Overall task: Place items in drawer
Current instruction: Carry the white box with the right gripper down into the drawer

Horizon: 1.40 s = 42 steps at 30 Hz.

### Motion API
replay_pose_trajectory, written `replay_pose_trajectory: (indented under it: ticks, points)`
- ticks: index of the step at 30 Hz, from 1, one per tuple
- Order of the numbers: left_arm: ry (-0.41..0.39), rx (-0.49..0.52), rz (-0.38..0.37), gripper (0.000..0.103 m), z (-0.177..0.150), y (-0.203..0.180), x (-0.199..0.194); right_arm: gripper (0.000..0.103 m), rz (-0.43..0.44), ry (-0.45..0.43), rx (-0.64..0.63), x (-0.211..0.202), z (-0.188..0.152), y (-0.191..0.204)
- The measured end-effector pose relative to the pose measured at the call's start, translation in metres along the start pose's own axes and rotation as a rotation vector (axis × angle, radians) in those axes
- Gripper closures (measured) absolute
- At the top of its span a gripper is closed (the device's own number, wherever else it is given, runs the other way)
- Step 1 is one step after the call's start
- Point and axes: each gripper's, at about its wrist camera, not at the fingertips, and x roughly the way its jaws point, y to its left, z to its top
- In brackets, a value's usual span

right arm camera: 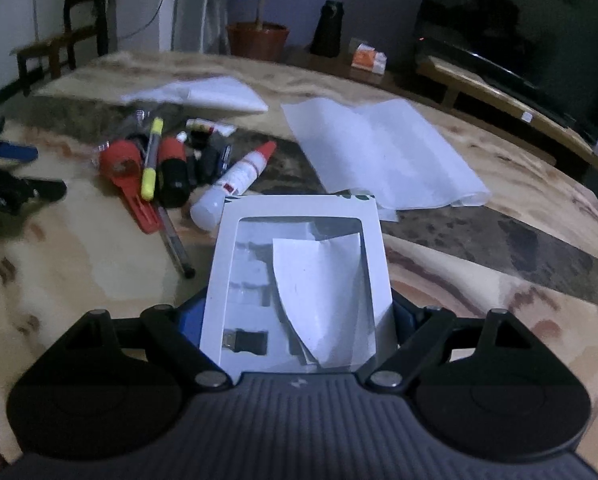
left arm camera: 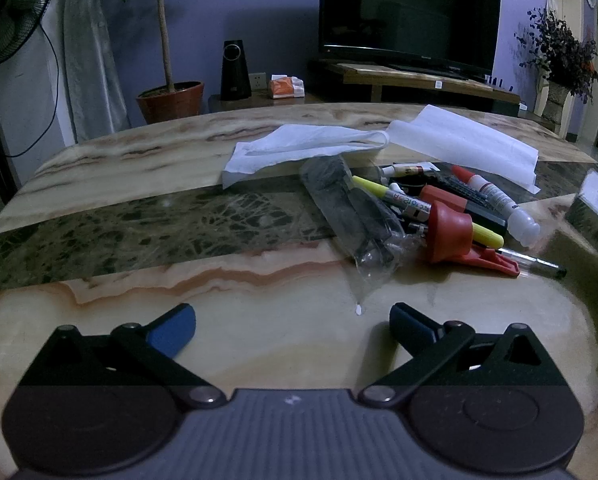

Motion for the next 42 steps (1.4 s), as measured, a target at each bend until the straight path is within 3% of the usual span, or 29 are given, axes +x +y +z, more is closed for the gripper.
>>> replay_pose_trajectory:
  ticks: [8,14,16,18,36,42]
  points:
    - [0.0,0.0,0.0,0.0,0.0,0.0,0.0,0.016,0.078,-0.118,0.149,-0.085,-0.034,-0.011]
    - [0.0,0.0,0.0,0.0,0.0,0.0,0.0,0.016,0.144,-0.103,0.14,-0.154,-0.085,0.021]
    - [0.0,0.0,0.0,0.0,0.0,0.0,0.0,0.016,0.155,-0.059,0.126,-0.162,-0.105,0.037]
    - [0.0,0.0,0.0,0.0,0.0,0.0,0.0,0.016,0.176,-0.006,0.132,-0.161,-0.126,0.05]
    - [0.0,0.0,0.0,0.0,0.0,0.0,0.0,0.016,-0.032,0.29,0.192,-0.045,-0.181,0.065]
    - [0.0,0.0,0.0,0.0,0.0,0.0,0.0,0.016,-0.118,0.316,0.309,-0.011,-0.197,0.062]
